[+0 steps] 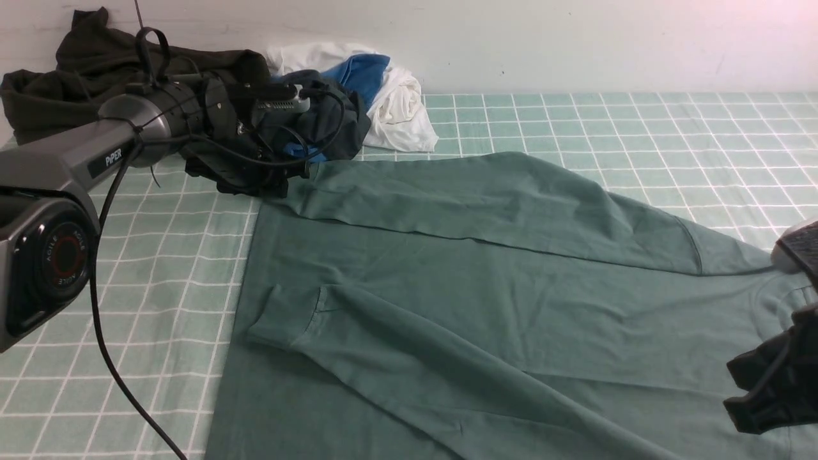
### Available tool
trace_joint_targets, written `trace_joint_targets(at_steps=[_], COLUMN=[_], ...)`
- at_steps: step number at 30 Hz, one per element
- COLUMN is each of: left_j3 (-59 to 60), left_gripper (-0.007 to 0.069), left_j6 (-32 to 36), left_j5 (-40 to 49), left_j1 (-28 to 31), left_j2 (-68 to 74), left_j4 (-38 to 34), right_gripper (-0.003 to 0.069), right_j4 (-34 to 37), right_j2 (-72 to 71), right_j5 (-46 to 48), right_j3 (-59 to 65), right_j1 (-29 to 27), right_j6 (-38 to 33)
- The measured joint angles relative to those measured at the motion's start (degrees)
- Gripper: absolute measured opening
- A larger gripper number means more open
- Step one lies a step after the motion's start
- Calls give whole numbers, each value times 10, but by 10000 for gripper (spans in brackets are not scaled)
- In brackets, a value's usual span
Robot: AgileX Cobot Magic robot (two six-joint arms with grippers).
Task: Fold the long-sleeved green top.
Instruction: Use the left arm to clamp the cuff farthest from it, then use the left arm to drag and drop the cuff onto the cuff closest to the left arm
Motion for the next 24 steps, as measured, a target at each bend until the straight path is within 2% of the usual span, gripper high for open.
trace_joint_targets(at_steps=[6, 8, 17, 24], left_j3=[0, 0, -14, -16], left_gripper=[80, 48, 22, 20], left_j6=[8, 15, 60, 78], left_j5=[1, 1, 54, 162], left_j1=[0, 0, -17, -69], left_j2=[0, -1, -60, -157], left_j4=[1, 1, 2, 1], right_gripper=[-14, -14, -14, -14], right_j4=[0, 0, 0, 0], right_j2=[0, 0, 0, 0], right_j5=[1, 1, -2, -14], right_j3=[0, 0, 0, 0], right_j1=[0, 0, 0, 0], right_j6=[0, 0, 0, 0])
